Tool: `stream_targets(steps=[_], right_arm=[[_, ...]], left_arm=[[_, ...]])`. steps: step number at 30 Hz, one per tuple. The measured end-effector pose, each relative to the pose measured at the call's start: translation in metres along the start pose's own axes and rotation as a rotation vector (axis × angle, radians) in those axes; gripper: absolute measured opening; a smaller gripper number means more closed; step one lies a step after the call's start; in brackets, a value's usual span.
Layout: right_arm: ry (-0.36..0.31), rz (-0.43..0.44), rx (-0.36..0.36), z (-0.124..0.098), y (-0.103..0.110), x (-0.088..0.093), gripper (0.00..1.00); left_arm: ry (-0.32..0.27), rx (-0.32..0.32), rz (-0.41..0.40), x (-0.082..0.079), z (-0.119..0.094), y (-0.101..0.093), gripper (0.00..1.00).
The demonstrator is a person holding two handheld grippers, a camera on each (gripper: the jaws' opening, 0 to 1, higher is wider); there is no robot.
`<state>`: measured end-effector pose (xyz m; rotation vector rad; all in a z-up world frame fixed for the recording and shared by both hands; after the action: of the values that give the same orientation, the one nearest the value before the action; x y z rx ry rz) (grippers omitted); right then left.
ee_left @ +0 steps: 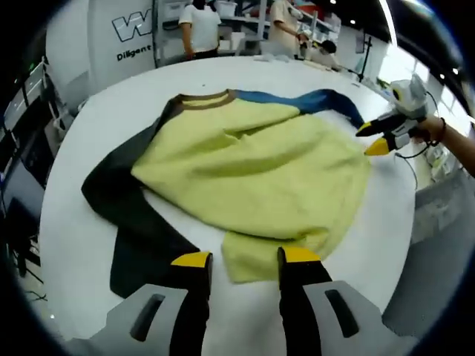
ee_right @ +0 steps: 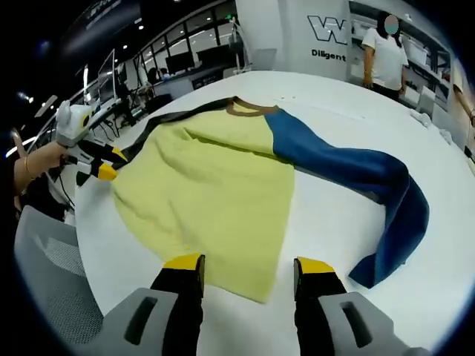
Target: Fold the garment on the visible template until the final outline fits inside the template.
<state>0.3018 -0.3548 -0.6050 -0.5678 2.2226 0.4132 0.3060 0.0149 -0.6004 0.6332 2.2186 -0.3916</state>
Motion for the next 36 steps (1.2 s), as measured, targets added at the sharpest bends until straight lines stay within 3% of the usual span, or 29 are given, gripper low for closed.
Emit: stream_targets(steps=[4, 16, 20, 25, 36], right_arm=[[0.024, 0.025, 0.009, 0.000, -0.001, 0.005, 0.31], [0.035, 0.021, 0.040, 0.000, 0.006, 0.006, 0.09], [0.035, 0.021, 0.028, -0.002, 0.010, 0.003, 0.00], [0.034, 0.001, 0.021, -0.009, 0.015, -0.002, 0.00], [-0.023, 0.009, 0.009, -0.035, 0.028, -0.016, 0.00]], left_arm=[[0.034, 0.011, -0.056, 0.001, 0.003, 0.001, 0.27], [0.060, -0.003, -0.045, 0.004, 0.000, -0.001, 0.02], [0.066, -0.009, -0.046, 0.005, -0.003, -0.002, 0.01], [0.062, -0.016, -0.032, 0.005, -0.015, -0.005, 0.01], [0.018, -0.076, -0.114, 0.004, -0.047, -0.006, 0.01]])
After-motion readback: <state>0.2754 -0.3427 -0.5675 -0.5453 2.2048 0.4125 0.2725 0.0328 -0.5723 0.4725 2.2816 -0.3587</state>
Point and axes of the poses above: the point that each gripper's makers call its tool centre point, and the gripper's own axes: z roughly forward along the fingers, y roughly to its left, x roughly out of its underside, the point moved 9 cm from there along -z, roughly backward along the fingers, and after that the axes turned 10 degrees about -y, right-handed, at the moved point
